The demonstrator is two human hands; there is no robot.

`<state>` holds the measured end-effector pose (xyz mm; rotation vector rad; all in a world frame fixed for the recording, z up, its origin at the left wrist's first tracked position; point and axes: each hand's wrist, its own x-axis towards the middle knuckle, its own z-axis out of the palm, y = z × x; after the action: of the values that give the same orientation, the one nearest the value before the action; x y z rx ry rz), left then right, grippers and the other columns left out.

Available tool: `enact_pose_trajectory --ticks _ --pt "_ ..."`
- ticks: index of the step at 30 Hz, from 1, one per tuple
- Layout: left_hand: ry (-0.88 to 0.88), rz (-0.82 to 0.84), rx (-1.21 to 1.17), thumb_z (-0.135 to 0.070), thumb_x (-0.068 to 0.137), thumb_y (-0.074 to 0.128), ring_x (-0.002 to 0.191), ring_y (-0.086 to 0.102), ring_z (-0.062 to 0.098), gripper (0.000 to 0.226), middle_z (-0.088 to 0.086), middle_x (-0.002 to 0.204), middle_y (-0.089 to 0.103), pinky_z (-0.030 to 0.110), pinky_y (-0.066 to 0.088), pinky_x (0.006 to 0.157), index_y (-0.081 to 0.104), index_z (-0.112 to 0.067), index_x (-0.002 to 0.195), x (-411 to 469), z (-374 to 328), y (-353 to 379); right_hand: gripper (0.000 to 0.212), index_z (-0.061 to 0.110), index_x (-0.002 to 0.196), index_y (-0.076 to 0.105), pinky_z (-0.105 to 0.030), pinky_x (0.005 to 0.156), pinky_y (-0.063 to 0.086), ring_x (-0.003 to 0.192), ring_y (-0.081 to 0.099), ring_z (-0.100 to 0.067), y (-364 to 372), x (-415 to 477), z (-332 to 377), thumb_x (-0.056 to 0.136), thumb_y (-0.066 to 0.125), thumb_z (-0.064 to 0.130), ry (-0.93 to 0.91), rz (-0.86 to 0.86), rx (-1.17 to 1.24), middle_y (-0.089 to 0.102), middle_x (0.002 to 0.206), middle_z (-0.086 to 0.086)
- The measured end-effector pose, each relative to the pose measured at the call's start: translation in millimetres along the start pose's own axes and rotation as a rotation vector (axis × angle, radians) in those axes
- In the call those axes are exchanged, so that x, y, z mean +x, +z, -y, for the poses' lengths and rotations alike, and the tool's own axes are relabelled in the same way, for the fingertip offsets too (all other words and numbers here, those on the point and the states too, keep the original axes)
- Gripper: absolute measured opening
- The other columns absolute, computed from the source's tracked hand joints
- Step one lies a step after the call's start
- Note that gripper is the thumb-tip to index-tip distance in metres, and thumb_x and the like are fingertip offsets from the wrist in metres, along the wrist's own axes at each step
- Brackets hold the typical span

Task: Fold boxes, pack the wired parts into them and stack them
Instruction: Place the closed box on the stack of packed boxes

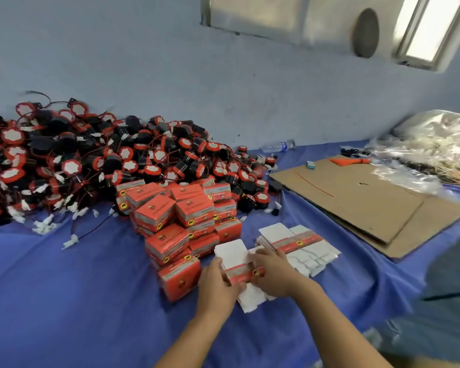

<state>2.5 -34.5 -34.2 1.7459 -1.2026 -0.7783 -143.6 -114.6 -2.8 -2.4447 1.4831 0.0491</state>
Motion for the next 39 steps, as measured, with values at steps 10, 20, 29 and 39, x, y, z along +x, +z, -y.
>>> enact_pose_trajectory --ticks 10,20,29,39 --pt "0.014 -0.076 -0.203 0.008 0.073 0.079 0.075 0.062 -0.016 0.056 -0.015 0.092 0.069 0.007 0.049 0.06 0.062 -0.032 0.109 -6 -6 -9 0.044 0.031 0.114 0.053 -0.03 0.1 0.033 0.118 0.033 -0.018 5 0 4 0.078 0.08 0.032 0.084 -0.249 0.284 0.041 0.129 0.005" --pt "0.283 0.003 -0.333 0.005 0.097 0.048 0.11 0.056 -0.015 0.06 -0.03 0.117 0.065 0.006 0.044 0.09 0.048 -0.04 0.135 -34 -41 -64 0.049 0.037 0.099 0.051 0.001 0.085 0.035 0.118 0.023 0.022 -54 -49 61 0.069 0.09 0.036 -0.289 -0.402 0.528 0.027 0.134 0.023" --pt "0.205 -0.003 -0.472 -0.04 0.082 0.071 0.137 0.047 0.012 0.078 -0.013 0.148 0.052 0.035 0.048 0.105 0.033 -0.048 0.15 -69 -17 -214 0.037 -0.001 0.11 0.062 -0.035 0.086 0.057 0.104 0.069 -0.025 -66 -55 201 0.084 0.078 0.02 -0.467 -0.027 1.481 0.07 0.115 -0.016" --pt "0.383 -0.527 -0.282 -0.011 0.059 0.097 0.111 0.067 0.009 0.095 -0.017 0.124 0.063 0.021 0.058 0.075 0.039 -0.047 0.125 -93 36 -319 0.045 0.006 0.112 0.075 -0.04 0.072 0.06 0.098 0.071 -0.031 -18 -36 356 0.09 0.066 0.044 -0.098 0.597 1.931 0.071 0.118 -0.023"
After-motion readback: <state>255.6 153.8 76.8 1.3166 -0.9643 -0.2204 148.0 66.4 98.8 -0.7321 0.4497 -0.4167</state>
